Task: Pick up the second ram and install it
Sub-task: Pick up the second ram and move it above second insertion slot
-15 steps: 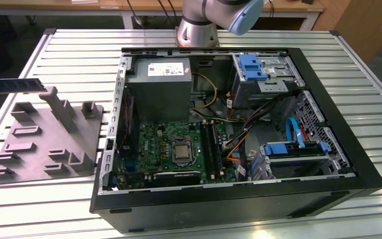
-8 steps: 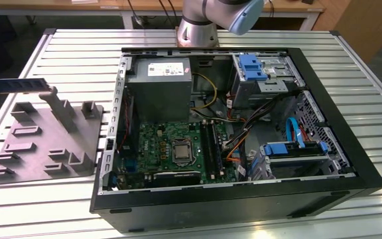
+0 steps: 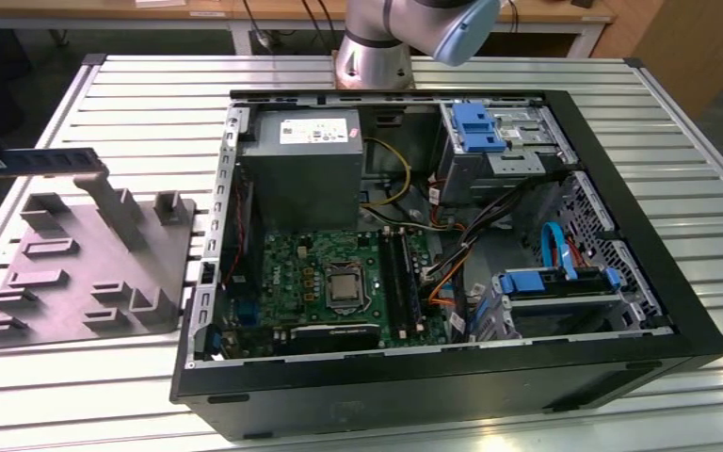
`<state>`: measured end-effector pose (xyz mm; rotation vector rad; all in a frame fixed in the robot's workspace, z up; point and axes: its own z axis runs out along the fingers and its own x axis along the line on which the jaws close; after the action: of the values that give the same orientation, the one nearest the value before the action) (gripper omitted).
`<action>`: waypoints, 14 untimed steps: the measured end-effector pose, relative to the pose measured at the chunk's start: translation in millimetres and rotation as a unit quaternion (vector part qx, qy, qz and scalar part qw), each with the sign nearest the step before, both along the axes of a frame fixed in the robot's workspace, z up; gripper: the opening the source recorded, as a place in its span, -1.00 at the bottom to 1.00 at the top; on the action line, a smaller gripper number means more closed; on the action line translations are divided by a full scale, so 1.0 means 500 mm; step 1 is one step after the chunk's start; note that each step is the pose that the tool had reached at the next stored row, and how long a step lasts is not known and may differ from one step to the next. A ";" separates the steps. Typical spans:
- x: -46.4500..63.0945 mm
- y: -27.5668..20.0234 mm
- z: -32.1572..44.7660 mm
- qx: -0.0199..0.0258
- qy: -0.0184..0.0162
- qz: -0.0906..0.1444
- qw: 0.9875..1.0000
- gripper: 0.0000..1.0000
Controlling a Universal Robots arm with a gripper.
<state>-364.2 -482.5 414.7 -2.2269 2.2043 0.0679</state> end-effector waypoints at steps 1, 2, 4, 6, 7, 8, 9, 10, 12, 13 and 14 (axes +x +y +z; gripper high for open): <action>0.003 0.0000 0.000 0.000 0.000 0.000 1.000 -0.77; 0.005 0.0000 0.000 0.000 0.000 0.000 1.000 -0.77; 0.011 0.0000 0.000 0.000 0.000 0.000 1.000 -0.77; 0.017 0.0000 0.000 0.000 0.000 0.000 1.000 -0.77; 0.020 0.0000 0.000 0.000 0.000 0.000 1.000 -0.77; 0.022 0.0000 0.000 0.000 0.000 0.000 1.000 -0.77; 0.025 0.0000 0.000 0.000 0.000 0.000 1.000 -0.77; 0.029 0.0000 0.000 0.000 0.000 0.000 1.000 -0.77; 0.035 0.0000 0.000 0.000 0.000 0.000 1.000 -0.77; 0.037 0.0000 0.000 0.000 0.000 0.000 1.000 -0.77; 0.040 0.0000 0.000 0.000 0.000 0.000 1.000 -0.77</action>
<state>-344.2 -482.5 414.7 -2.2265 2.2037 0.0689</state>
